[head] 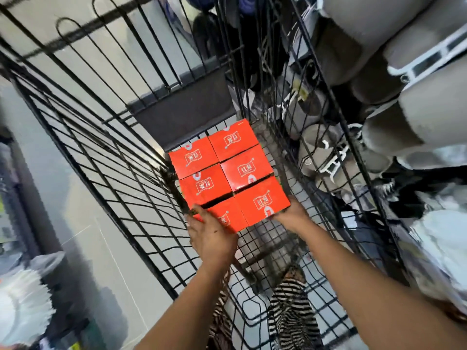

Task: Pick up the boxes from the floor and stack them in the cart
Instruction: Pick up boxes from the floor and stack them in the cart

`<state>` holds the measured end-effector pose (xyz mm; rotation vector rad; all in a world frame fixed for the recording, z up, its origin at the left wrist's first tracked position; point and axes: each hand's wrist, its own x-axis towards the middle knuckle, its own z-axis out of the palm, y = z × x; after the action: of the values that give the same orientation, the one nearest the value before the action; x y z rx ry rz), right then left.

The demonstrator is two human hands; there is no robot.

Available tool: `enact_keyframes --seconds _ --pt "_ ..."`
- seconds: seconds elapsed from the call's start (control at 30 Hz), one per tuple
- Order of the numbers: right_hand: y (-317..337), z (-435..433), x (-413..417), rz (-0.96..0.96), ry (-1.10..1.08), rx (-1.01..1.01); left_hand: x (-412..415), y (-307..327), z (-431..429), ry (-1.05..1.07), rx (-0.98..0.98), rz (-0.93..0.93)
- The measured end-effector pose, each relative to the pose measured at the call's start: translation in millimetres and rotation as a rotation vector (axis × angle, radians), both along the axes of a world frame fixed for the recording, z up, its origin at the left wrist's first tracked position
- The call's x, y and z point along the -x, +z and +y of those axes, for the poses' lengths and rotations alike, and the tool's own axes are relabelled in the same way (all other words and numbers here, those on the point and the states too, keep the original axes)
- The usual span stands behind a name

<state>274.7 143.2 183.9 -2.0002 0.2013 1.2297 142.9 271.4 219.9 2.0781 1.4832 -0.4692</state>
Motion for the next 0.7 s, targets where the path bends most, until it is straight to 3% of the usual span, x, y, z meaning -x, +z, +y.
enact_keyframes --seconds 0.13,0.2,0.27,0.33,0.53,0.7 --pt "3 -14 3 0.134 -0.046 -0.134 -1 -9 6 0.164 0.192 -0.104" --pt "2 -11 4 0.111 -0.089 -0.156 -6 -13 12 0.398 0.269 -0.228" --pt "1 -5 7 -0.008 -0.109 -0.098 -8 -13 19 0.764 0.381 -0.388" --pt "0 3 11 -0.1 -0.137 -0.063 -7 -4 20 0.961 0.483 -0.41" --pt "-3 5 18 -0.272 -0.165 -0.061 -6 13 10 0.915 0.353 -0.33" --pt "4 7 11 -0.268 -0.099 -0.03 -12 15 8 0.961 0.362 -0.339"
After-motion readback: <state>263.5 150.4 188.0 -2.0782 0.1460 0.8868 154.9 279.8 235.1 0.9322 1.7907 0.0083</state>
